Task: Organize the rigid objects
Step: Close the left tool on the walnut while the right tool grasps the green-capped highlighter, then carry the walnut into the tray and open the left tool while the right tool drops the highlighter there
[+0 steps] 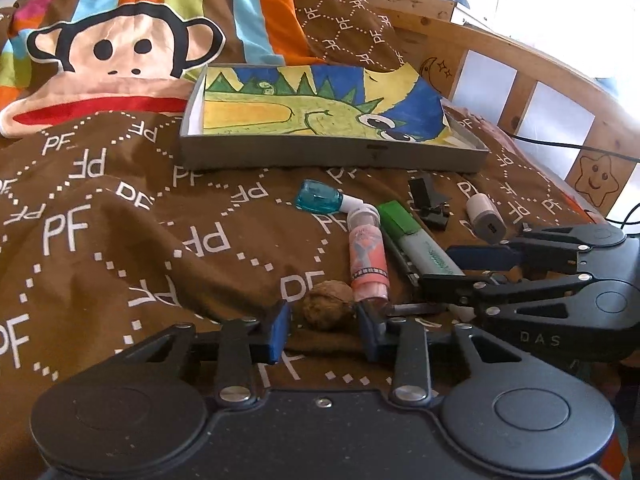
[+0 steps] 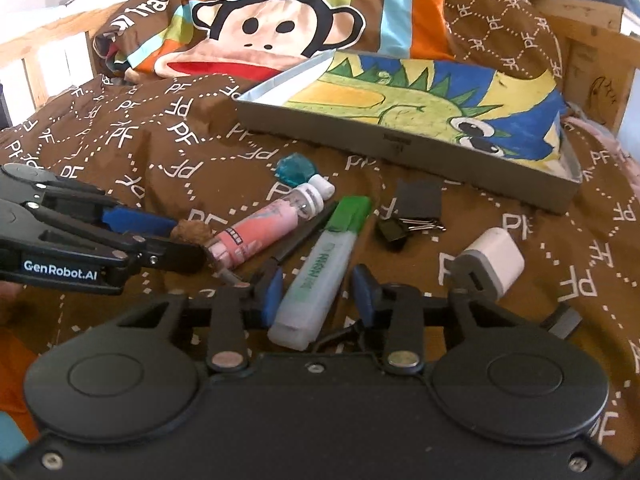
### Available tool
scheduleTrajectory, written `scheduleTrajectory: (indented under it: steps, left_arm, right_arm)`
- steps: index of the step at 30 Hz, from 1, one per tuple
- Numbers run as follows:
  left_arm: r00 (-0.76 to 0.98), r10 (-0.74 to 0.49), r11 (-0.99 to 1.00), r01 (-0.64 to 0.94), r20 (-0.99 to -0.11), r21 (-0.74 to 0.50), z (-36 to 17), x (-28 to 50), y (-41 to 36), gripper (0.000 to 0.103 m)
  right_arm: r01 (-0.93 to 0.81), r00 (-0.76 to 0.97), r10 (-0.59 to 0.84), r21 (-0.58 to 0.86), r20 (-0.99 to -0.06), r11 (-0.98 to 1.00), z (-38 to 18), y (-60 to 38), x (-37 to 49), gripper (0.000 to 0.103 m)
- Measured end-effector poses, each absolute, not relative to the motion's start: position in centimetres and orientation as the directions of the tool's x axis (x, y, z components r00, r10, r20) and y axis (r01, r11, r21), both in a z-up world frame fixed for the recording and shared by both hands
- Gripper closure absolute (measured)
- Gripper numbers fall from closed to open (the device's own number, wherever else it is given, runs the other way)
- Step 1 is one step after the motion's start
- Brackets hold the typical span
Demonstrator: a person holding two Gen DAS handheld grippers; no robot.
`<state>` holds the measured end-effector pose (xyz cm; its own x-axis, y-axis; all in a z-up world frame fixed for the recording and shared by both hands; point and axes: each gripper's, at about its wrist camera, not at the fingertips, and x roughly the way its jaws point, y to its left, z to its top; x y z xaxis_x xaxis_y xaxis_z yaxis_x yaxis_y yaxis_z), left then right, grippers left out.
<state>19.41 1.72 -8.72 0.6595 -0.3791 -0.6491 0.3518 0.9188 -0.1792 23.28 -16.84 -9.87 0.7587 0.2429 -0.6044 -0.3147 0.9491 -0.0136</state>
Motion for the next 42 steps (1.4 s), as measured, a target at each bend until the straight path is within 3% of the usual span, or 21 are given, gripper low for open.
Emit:
scheduleTrajectory:
  steps: [12, 18, 23, 34, 42]
  left_arm:
    - [0.664, -0.37, 0.927, 0.313, -0.65, -0.208, -9.4, 20.3, 1.3, 0.074]
    - [0.687, -0.35, 0.936, 0.288, -0.637, -0.205, -9.1, 19.7, 1.0, 0.074]
    - [0.717, -0.315, 0.949, 0.233, -0.622, -0.212, -8.3, 18.8, 1.2, 0.075]
    - [0.81, -0.273, 0.958, 0.179, -0.52, -0.224, -4.2, 17.8, 0.9, 0.075]
    - [0.858, -0.244, 0.958, 0.142, -0.453, -0.248, -2.4, 25.0, -1.5, 0.075]
  right_arm:
    - [-0.291, 0.726, 0.23, 0.014, -0.648, 0.957, -11.2, -15.7, 25.4, 0.07]
    - [-0.266, 0.737, 0.227, 0.036, -0.636, 0.963, -11.0, -16.1, 24.9, 0.084]
    - [-0.248, 0.757, 0.199, 0.009, -0.623, 0.969, -10.5, -16.4, 24.1, 0.086]
    - [-0.225, 0.853, 0.173, -0.046, -0.493, 0.973, -6.1, -17.2, 21.1, 0.086]
    - [-0.142, 0.915, 0.124, -0.019, -0.384, 0.99, -3.4, -21.8, 24.9, 0.086]
